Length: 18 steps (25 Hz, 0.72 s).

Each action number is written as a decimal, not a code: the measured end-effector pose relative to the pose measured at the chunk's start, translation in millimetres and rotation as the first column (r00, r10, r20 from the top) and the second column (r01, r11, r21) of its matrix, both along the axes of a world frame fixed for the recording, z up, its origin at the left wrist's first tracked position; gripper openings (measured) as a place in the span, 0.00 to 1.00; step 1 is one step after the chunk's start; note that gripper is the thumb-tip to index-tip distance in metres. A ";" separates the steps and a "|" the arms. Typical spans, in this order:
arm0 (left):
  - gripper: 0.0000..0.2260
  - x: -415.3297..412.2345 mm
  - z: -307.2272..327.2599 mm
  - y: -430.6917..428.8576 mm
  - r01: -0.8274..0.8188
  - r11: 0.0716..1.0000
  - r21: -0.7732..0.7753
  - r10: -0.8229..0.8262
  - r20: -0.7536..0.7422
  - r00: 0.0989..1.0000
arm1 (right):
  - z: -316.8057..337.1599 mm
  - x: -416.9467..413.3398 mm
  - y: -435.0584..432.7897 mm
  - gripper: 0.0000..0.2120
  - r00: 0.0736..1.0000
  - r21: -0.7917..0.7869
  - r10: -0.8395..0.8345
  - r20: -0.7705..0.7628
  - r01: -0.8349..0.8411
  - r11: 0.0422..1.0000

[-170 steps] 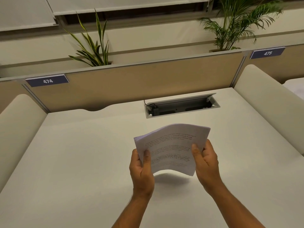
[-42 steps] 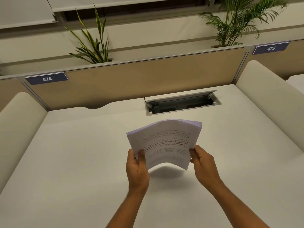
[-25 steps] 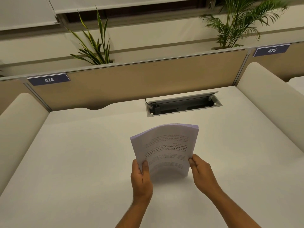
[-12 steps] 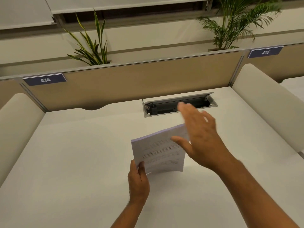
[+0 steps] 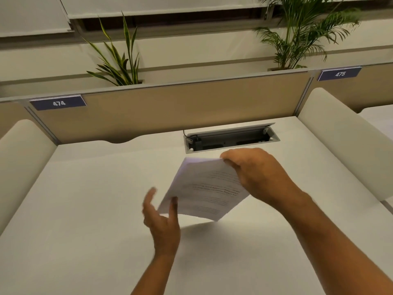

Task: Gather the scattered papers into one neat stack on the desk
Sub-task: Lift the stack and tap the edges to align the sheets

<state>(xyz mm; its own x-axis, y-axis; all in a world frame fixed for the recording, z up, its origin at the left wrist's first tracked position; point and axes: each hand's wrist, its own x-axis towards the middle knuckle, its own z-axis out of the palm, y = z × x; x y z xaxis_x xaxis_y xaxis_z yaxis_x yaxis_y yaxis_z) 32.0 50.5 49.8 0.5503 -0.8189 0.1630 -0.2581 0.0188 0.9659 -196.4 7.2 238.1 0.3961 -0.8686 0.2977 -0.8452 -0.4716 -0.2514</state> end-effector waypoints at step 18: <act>0.08 17.7 16.9 -25.8 0.027 0.996 -0.086 -0.039 -0.142 0.989 | -166.4 -51.3 10.3 0.11 0.722 0.157 -0.378 0.580 0.356 0.921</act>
